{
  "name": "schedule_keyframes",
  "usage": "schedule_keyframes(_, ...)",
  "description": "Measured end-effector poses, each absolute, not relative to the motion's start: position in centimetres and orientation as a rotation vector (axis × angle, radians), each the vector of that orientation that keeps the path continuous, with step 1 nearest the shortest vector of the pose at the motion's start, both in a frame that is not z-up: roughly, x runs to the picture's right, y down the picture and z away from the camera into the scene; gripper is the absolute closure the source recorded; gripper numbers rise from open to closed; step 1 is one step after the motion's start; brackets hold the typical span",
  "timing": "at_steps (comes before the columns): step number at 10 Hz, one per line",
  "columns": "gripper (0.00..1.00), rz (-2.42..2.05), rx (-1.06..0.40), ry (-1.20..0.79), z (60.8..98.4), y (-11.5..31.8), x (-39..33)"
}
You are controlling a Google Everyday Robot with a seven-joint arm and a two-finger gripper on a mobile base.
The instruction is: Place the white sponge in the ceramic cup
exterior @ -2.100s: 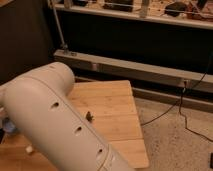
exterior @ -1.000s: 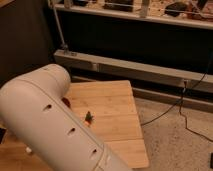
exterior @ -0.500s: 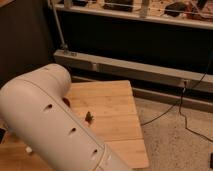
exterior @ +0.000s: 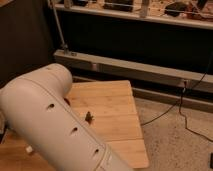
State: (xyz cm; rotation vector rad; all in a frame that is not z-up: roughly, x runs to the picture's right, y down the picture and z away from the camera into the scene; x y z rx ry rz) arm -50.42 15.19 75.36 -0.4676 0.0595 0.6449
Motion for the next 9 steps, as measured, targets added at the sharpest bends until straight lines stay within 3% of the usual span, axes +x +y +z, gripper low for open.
schedule_keyframes(3, 0.20, 0.711, -0.499, 0.060, 74.9, 12.1, -49.5)
schedule_keyframes(7, 0.20, 0.918, -0.489, 0.065, 77.5, 5.6, -45.3)
schedule_keyframes(9, 0.20, 0.914, -0.506, 0.062, 77.0, 6.2, -46.0)
